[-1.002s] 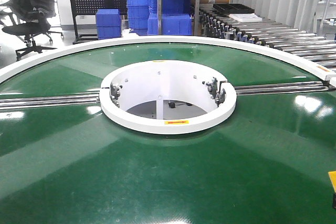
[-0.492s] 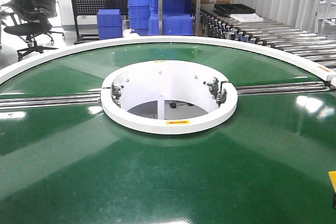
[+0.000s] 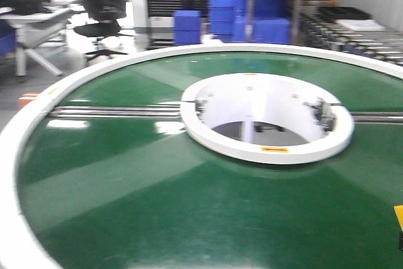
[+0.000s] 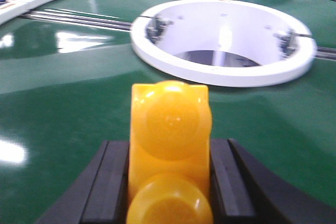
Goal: Pick red and yellow blocks into blue bin
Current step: 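Drive the base away from the table toward the blue bin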
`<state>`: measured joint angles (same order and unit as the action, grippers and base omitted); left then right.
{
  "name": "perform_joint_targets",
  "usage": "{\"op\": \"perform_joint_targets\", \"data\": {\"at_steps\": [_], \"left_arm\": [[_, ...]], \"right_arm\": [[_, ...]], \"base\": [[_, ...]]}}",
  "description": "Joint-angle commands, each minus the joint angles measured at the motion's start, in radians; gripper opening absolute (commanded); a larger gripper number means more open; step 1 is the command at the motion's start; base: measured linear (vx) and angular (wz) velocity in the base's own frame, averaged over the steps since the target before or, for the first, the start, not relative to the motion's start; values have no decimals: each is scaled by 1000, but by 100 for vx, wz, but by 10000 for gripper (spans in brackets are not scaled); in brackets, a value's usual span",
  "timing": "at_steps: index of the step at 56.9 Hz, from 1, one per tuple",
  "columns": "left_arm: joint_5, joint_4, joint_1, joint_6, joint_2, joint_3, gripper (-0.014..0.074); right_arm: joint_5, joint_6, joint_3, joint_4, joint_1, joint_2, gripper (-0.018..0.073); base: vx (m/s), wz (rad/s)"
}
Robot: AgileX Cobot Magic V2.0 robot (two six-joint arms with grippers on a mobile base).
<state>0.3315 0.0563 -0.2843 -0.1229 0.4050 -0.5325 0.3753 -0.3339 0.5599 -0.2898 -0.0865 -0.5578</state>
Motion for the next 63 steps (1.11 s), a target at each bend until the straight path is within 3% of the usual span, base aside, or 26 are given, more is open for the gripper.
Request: {"op": "perform_joint_targets", "data": {"at_steps": [1,63], "left_arm": [[-84,9,-2,2,10,-27,2],[-84,9,-2,2,10,-27,2]], "right_arm": [[-82,-4,30,0,6,-4,-10],[-82,-4,30,0,6,-4,-10]], "base": [[-5,54],[-11,51]]}}
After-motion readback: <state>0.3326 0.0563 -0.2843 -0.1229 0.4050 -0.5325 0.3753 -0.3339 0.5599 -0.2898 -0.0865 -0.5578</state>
